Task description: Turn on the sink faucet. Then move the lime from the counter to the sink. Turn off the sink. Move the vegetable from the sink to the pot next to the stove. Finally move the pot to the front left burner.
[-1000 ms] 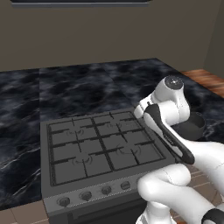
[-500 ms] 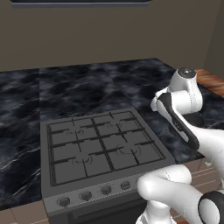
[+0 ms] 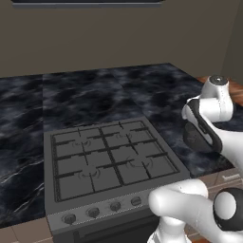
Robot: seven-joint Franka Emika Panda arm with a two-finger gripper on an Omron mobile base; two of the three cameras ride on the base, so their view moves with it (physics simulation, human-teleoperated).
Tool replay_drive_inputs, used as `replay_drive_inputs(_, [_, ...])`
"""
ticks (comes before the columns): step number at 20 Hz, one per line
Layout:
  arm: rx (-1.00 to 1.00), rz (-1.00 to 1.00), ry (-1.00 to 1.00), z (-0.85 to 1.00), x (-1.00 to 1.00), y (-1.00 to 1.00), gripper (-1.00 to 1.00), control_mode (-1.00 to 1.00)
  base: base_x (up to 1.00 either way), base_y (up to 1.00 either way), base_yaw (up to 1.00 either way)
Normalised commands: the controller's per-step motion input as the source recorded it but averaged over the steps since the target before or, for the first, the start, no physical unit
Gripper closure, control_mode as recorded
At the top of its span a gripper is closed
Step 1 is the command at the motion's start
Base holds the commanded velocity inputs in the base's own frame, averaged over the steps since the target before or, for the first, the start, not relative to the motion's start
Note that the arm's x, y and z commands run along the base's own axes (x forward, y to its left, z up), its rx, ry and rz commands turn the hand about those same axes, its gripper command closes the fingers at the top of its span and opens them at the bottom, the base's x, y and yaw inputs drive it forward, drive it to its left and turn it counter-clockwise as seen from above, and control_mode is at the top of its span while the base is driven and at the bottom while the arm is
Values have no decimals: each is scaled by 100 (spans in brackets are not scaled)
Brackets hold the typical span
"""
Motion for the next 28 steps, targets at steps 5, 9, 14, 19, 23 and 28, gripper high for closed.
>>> replay_drive_inputs(5, [8,-18,1,-21,17,-84,100,-100,0,0,0])
replay_drive_inputs(9, [7,-15,6,-14,11,-59,100,-100,0,0,0])
replay_drive_inputs(14, [1,-8,9,-22,30,-22,100,-100,0,0,0])
replay_drive_inputs(19, [0,-5,11,-35,27,-6,100,-100,0,0,0])
replay_drive_inputs(23, [1,0,6,-36,24,-3,100,-100,0,0,0])
replay_drive_inputs(28, [5,0,2,-32,12,-2,100,-100,0,0,0])
